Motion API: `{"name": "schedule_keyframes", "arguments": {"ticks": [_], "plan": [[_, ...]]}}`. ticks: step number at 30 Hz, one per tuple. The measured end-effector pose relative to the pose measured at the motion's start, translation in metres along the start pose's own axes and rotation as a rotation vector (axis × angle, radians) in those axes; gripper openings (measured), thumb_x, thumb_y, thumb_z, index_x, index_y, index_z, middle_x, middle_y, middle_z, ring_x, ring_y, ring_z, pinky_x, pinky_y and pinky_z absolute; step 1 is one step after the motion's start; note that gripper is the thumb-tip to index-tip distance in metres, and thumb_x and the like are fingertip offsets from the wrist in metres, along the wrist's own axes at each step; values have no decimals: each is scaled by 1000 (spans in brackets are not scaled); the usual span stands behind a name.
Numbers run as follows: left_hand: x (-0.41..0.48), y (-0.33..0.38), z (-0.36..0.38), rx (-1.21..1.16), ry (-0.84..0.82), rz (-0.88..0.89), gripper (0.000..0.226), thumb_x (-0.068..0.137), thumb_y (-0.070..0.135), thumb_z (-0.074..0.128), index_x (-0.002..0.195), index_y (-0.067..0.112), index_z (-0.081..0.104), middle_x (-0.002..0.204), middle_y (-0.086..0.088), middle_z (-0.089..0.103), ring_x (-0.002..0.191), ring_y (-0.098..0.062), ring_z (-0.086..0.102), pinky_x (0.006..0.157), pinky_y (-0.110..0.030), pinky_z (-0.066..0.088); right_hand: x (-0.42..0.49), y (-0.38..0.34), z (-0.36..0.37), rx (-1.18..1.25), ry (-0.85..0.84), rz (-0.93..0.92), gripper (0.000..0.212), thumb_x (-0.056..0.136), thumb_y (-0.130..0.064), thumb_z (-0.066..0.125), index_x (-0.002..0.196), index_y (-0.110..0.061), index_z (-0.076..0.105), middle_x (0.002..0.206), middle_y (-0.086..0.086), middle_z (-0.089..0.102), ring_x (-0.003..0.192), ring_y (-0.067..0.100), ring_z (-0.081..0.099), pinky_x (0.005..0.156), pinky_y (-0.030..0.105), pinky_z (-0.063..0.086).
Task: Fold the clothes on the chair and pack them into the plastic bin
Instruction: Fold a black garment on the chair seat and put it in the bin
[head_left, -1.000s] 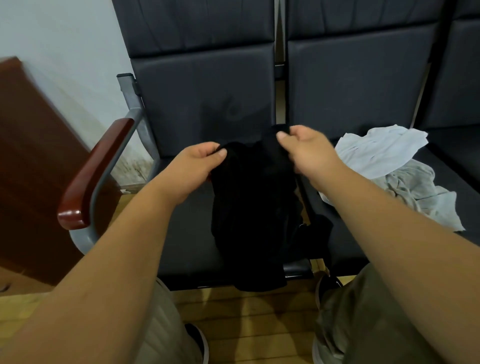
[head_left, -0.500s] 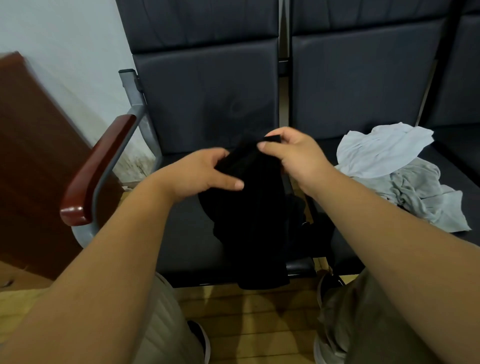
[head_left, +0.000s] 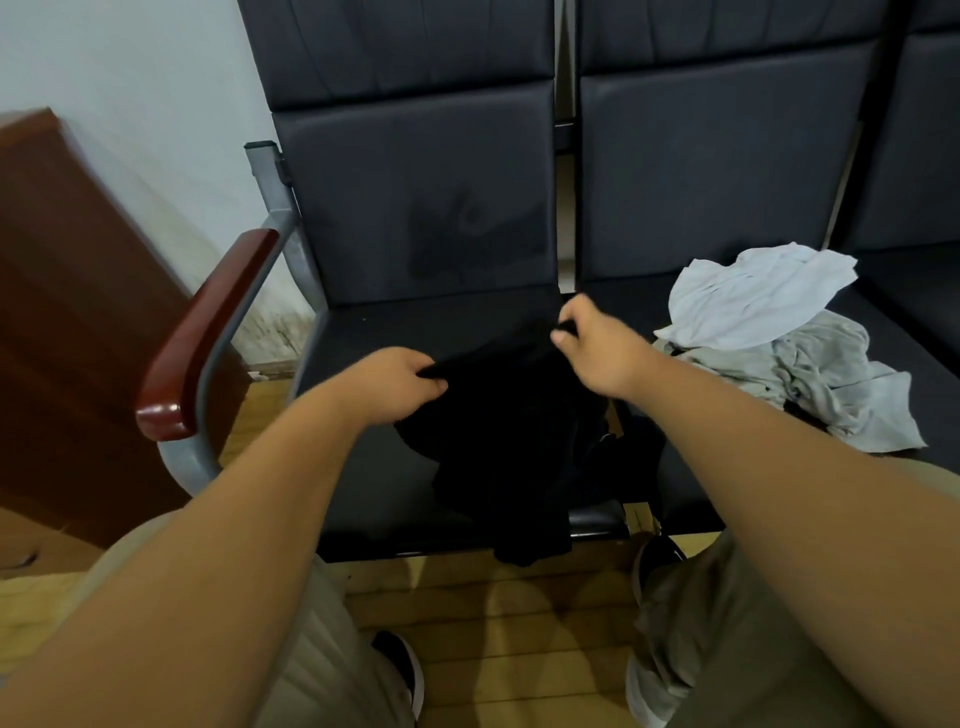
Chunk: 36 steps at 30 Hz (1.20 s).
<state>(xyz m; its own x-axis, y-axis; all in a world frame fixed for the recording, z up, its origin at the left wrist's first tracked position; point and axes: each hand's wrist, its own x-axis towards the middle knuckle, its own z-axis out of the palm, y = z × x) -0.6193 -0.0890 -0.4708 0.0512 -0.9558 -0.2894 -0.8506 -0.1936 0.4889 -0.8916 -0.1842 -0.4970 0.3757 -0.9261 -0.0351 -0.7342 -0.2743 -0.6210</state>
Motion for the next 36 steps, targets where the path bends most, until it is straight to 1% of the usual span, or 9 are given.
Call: {"name": "schedule_keyframes", "arguments": {"ticks": [3,8,13,16,21,24,26,31,36], "plan": [[-3,6,31,236,-203,4,15,103,38,63,101,27,73,97,2,72,98,-21,67,87,-33,51,-13,20,26,-216,-234,39,15,110,-34,50,117,-22,43,111,12,63,89,24,60,76,39,45],[-20,6,42,223,-478,-10,17,105,40,61,94,43,75,98,11,75,99,-13,69,95,-37,55,-39,11,34,-321,-386,31,24,111,-31,51,127,-14,48,116,12,62,92,22,58,71,35,43],[-34,-7,29,150,-627,-145,17,107,28,61,105,34,77,95,9,75,91,-12,72,76,-26,59,-79,-16,27,-295,-635,88,36,109,-39,54,138,-19,47,111,11,69,82,24,75,77,36,57],[-43,-21,21,75,-657,-197,21,107,21,61,102,28,80,105,-1,79,106,-22,75,99,-39,60,-94,-22,26,-212,-780,100,37,108,-48,55,136,-24,51,93,13,78,72,20,76,79,35,59],[-73,-24,-13,-184,-407,-136,19,108,17,59,113,19,77,108,-9,78,103,-25,75,97,-40,59,-84,-24,11,188,-359,16,24,108,-44,57,113,-27,73,101,0,78,89,17,75,77,29,61],[-92,-26,-37,-313,-211,-55,21,108,24,60,121,16,75,120,-14,75,119,-31,70,109,-47,54,-71,-19,-7,348,-34,1,23,103,-47,58,106,-38,78,104,-13,78,103,10,72,100,38,57],[-104,-28,-49,-451,-78,-24,26,107,22,60,125,6,71,126,-23,71,125,-37,65,113,-50,51,-71,-23,-19,476,91,16,22,103,-43,59,102,-38,80,102,-15,79,103,9,73,100,37,57],[-133,-32,-74,-686,104,-13,33,108,20,56,132,0,66,128,-24,71,124,-37,67,112,-51,50,-76,-27,-48,454,268,-38,22,104,-37,57,105,-37,79,106,-18,77,105,5,70,99,33,55],[-154,-38,-94,-624,133,-17,32,104,29,64,125,6,72,123,-29,70,113,-41,71,100,-55,53,-76,-22,-60,307,315,-5,26,109,-36,52,129,-28,67,118,-12,66,112,10,61,91,27,46]]}}
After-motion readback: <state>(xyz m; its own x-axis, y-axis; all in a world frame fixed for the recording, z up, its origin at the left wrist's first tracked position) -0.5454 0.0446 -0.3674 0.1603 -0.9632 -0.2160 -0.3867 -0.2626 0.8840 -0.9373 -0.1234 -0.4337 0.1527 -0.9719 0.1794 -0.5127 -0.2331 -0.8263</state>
